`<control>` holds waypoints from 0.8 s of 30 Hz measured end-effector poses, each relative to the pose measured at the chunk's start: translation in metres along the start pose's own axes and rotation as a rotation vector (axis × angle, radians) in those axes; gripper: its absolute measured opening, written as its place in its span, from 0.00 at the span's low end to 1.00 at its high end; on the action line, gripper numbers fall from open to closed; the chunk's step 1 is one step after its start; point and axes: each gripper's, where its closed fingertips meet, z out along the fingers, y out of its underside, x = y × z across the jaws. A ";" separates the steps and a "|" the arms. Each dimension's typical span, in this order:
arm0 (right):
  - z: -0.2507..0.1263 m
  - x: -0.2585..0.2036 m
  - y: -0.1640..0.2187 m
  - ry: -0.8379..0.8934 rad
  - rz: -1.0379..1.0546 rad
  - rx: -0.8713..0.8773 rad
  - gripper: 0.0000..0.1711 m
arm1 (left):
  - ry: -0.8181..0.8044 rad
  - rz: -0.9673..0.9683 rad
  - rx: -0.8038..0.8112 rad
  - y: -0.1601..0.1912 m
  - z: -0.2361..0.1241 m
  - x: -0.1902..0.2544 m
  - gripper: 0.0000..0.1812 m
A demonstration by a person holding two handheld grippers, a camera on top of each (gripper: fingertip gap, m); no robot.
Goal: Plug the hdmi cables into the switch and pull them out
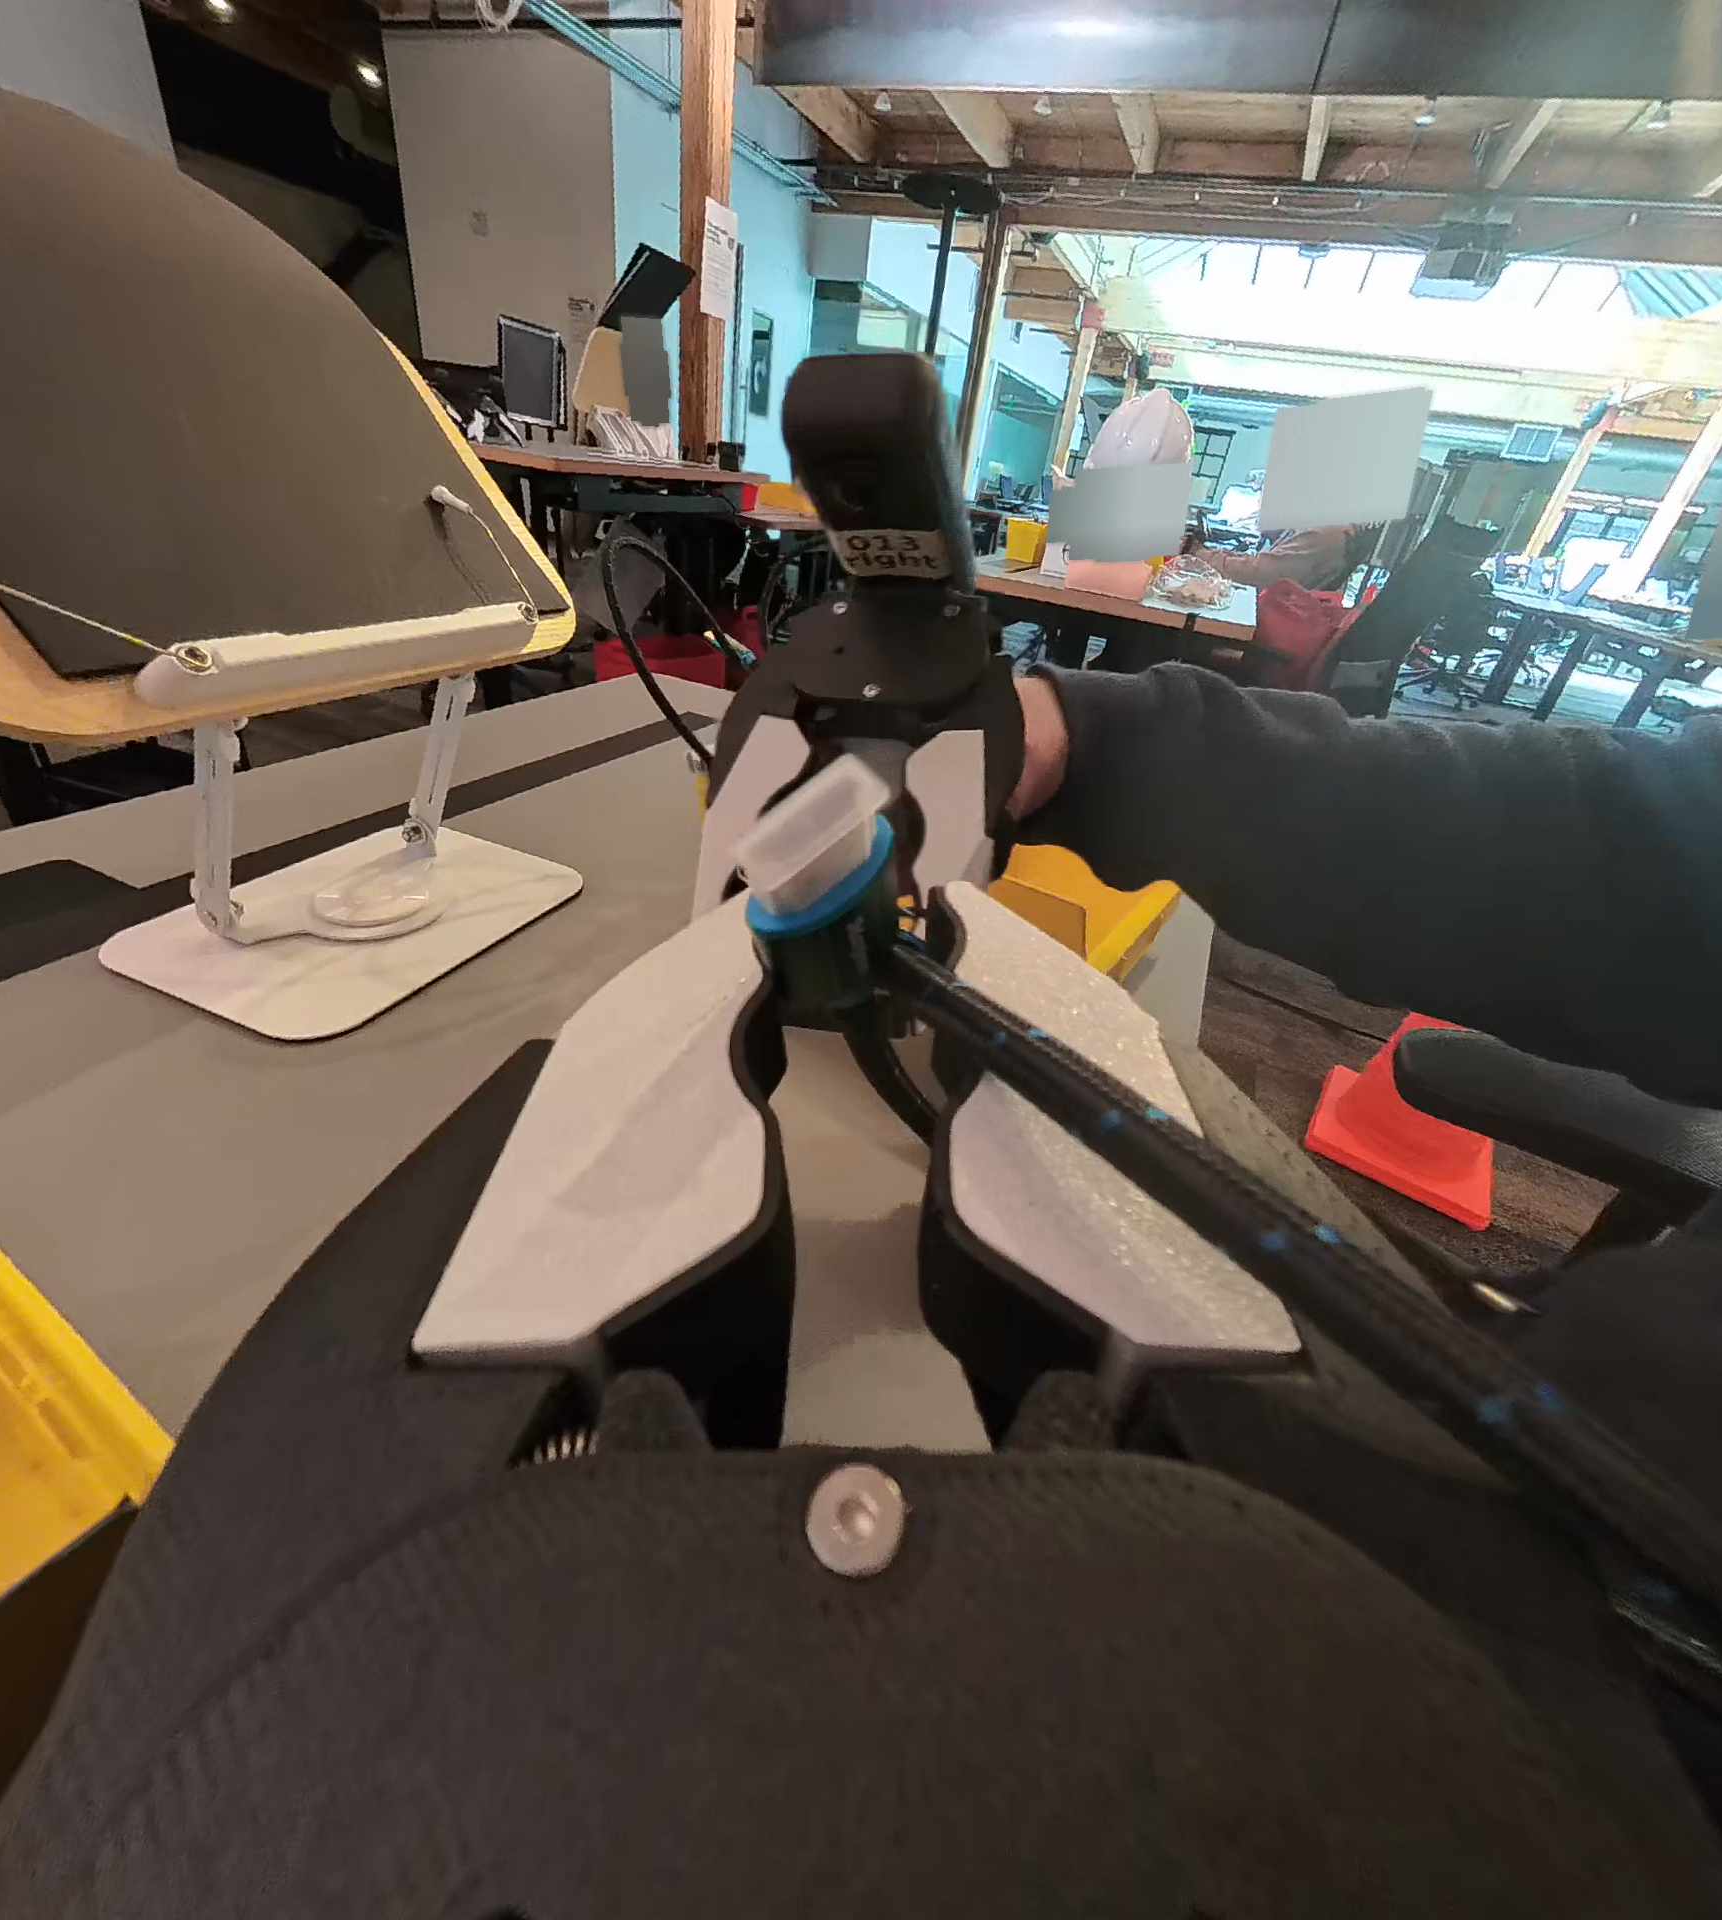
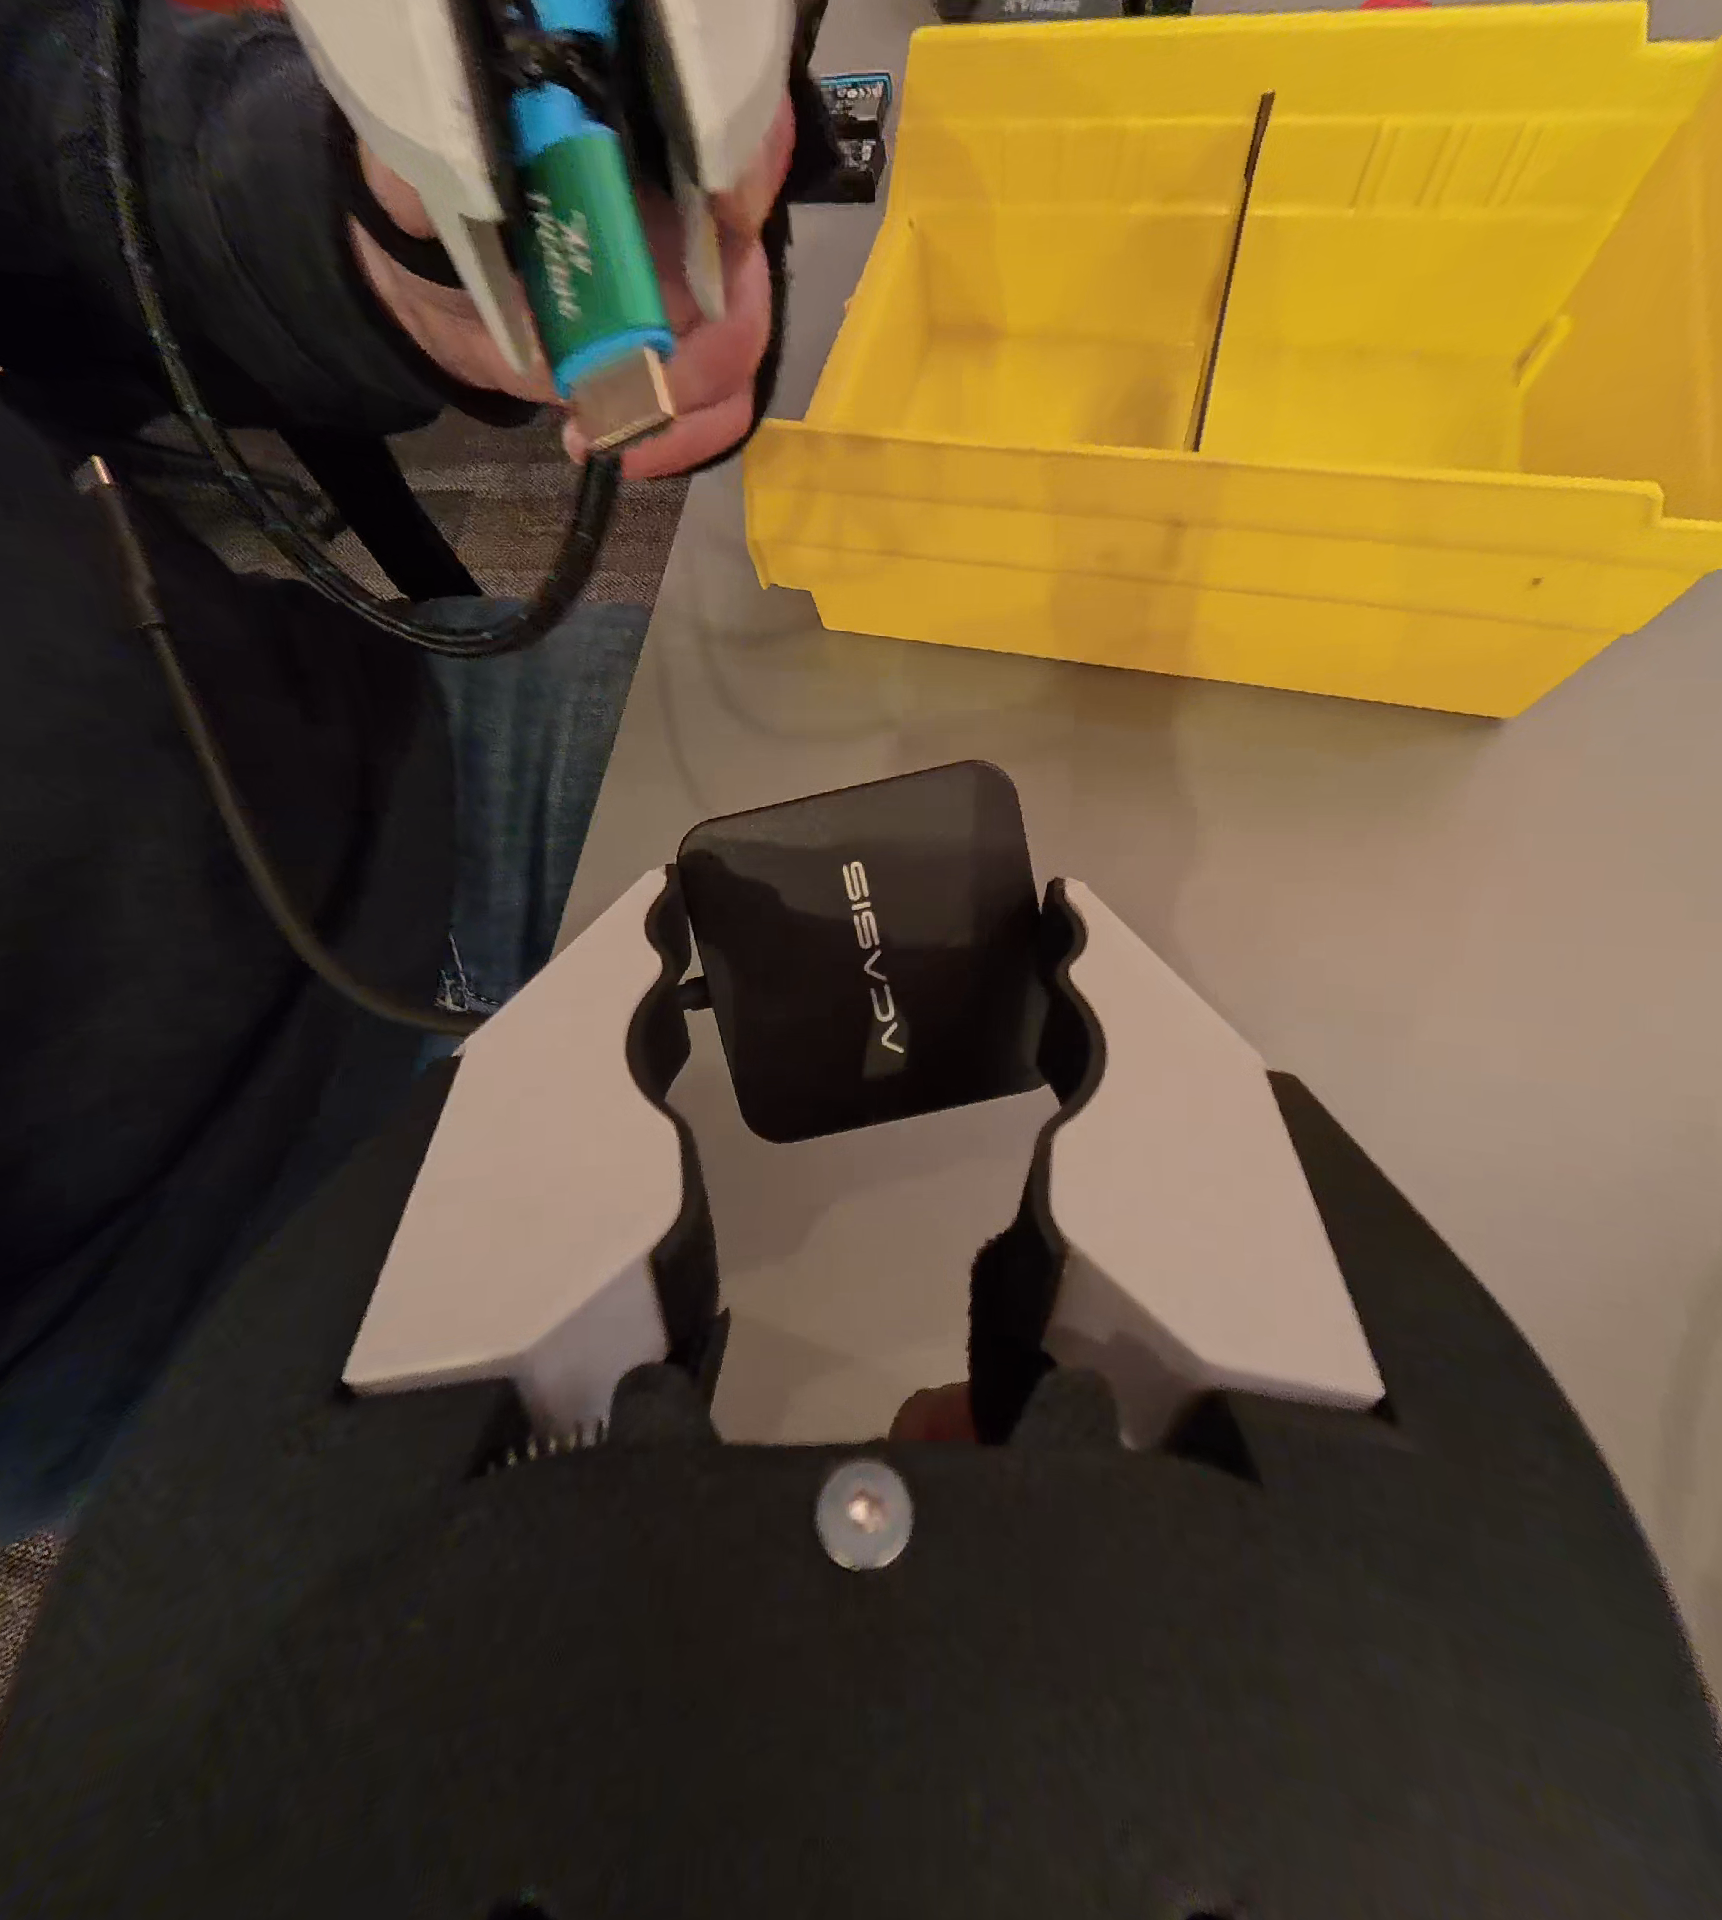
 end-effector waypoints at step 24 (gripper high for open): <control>-0.023 -0.012 -0.015 0.099 0.005 0.138 0.39 | -0.023 -0.056 -0.024 0.008 0.043 -0.013 0.13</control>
